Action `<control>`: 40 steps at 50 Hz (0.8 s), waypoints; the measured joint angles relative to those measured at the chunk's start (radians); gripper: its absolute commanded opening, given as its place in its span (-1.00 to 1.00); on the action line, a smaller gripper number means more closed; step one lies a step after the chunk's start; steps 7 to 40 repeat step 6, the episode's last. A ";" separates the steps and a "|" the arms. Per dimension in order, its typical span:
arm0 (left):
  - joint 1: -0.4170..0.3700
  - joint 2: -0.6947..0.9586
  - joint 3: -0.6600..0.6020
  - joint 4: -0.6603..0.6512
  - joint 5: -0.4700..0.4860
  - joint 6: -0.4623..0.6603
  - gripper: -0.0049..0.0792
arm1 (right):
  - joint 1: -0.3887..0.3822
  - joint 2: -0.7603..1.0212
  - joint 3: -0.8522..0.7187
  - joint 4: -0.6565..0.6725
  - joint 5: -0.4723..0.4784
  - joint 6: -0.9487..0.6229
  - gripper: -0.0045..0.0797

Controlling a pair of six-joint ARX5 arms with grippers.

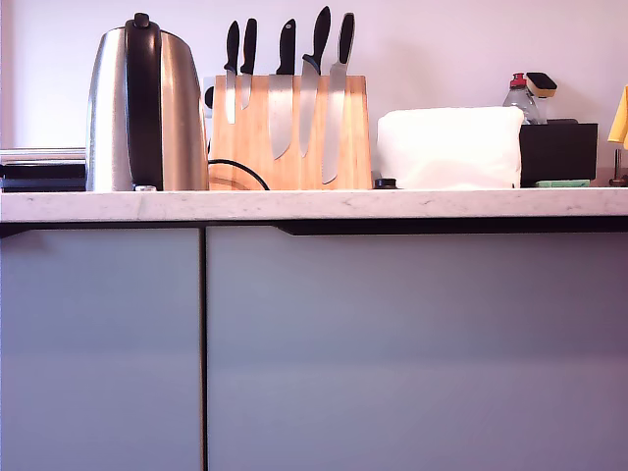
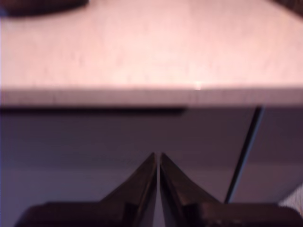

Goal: Pick up the kettle and place it to the side

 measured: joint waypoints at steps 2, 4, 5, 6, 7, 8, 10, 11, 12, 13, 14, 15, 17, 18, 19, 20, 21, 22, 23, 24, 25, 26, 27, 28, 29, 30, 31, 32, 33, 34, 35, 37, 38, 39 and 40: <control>0.000 0.000 0.000 0.000 0.000 0.000 -0.93 | 0.000 0.000 0.000 -0.023 0.000 0.000 -0.92; 0.000 0.000 0.000 0.000 0.000 0.000 -0.93 | 0.000 0.000 0.000 -0.041 0.000 0.000 -0.92; 0.000 0.000 0.000 0.000 0.000 0.000 -0.93 | 0.000 0.000 0.000 -0.047 0.000 0.000 -0.92; 0.000 0.000 0.000 0.000 0.000 0.000 -0.93 | 0.000 0.000 0.000 -0.050 0.000 0.000 -0.92; 0.000 0.000 0.000 0.000 0.000 0.000 -0.93 | 0.000 0.000 0.000 -0.050 0.000 0.000 -0.92; 0.000 0.000 0.000 0.000 0.000 0.000 -0.93 | 0.000 0.000 0.000 -0.050 0.000 0.000 -0.92; 0.000 0.000 0.000 0.000 0.000 0.000 -0.93 | 0.000 0.000 0.000 -0.050 0.000 0.000 -0.92; 0.000 0.000 0.000 0.000 0.000 0.000 -0.93 | 0.000 0.000 0.000 -0.050 0.000 0.000 -0.92; 0.000 0.000 0.000 0.000 0.000 0.000 -0.93 | 0.000 0.000 0.000 -0.050 0.000 0.000 -0.92; 0.000 0.000 0.000 0.000 0.000 0.000 -0.93 | 0.000 0.000 0.000 -0.050 0.000 0.000 -0.92; 0.000 0.000 0.000 0.000 0.000 0.000 -0.93 | 0.000 0.000 0.000 -0.050 0.000 0.000 -0.92; 0.000 0.000 0.000 0.000 0.000 0.000 -0.93 | 0.000 0.000 0.000 -0.050 0.000 0.000 -0.92; 0.000 0.000 0.000 0.000 0.000 0.000 -0.93 | 0.000 0.000 0.000 -0.050 0.000 0.000 -0.92; 0.000 0.000 0.000 0.000 0.000 0.000 -0.93 | 0.000 0.000 0.000 -0.050 0.000 0.000 -0.92; 0.000 0.000 0.000 0.000 0.000 0.000 -0.93 | 0.000 0.000 0.000 -0.050 0.000 0.000 -0.92; 0.000 0.000 0.000 0.000 0.000 0.000 -0.93 | 0.000 0.000 0.000 -0.050 0.000 0.000 -0.92; 0.000 0.000 0.000 0.000 0.000 0.000 -0.93 | 0.000 0.000 0.000 -0.050 0.000 0.000 -0.92; 0.000 0.000 0.000 0.000 0.000 0.000 -0.93 | 0.000 0.000 0.000 -0.050 0.000 0.000 -0.92; 0.000 0.000 0.000 0.000 0.000 0.000 -0.93 | 0.000 0.000 0.000 -0.050 0.000 0.000 -0.92; 0.000 0.000 0.000 0.000 0.000 0.000 -0.93 | 0.000 0.000 0.000 -0.050 0.000 0.000 -0.92; 0.000 0.000 0.000 0.000 0.000 0.000 -0.93 | 0.000 0.000 0.000 -0.050 0.000 0.000 -0.92; 0.000 0.000 0.000 0.000 0.000 0.000 -0.93 | 0.000 0.000 0.000 -0.050 0.000 0.000 -0.92; 0.000 0.000 0.000 0.000 0.000 0.000 -0.93 | 0.000 0.000 0.000 -0.050 0.000 0.000 -0.92; 0.000 0.000 0.000 0.000 0.000 0.000 -0.93 | 0.000 0.000 0.000 -0.050 0.000 0.000 -0.92; 0.000 0.000 0.000 0.000 0.000 0.000 -0.93 | 0.000 0.000 0.000 -0.050 0.000 0.000 -0.92; 0.000 0.000 0.000 0.000 0.000 0.000 -0.93 | 0.000 0.000 0.000 -0.050 0.000 0.000 -0.92; 0.000 0.000 0.000 0.000 0.000 0.000 -0.93 | 0.000 0.000 0.000 -0.050 0.000 0.000 -0.92; 0.000 0.000 0.000 0.000 0.000 0.000 -0.93 | 0.000 0.000 0.000 -0.050 0.000 0.000 -0.92; 0.000 0.000 0.000 0.000 0.000 0.000 -0.93 | 0.000 0.000 0.000 -0.050 0.000 0.000 -0.92; 0.000 0.000 0.000 0.000 0.000 0.000 -0.93 | 0.000 0.000 0.000 -0.050 0.000 0.000 -0.92; 0.000 0.000 0.000 0.000 0.000 0.000 -0.93 | 0.000 0.000 0.000 -0.050 0.000 0.000 -0.92; 0.000 0.000 0.000 0.000 0.000 0.000 -0.93 | 0.000 0.000 0.000 -0.050 0.000 0.000 -0.92; 0.000 0.000 0.000 0.000 0.000 0.000 -0.93 | 0.000 0.000 0.000 -0.050 0.000 0.000 -0.92; 0.000 0.000 0.000 0.000 0.000 0.000 -0.93 | 0.000 0.000 0.000 -0.050 0.000 0.000 -0.92; 0.000 0.000 0.000 0.000 0.000 0.000 -0.93 | 0.000 0.000 0.000 -0.050 0.000 0.000 -0.92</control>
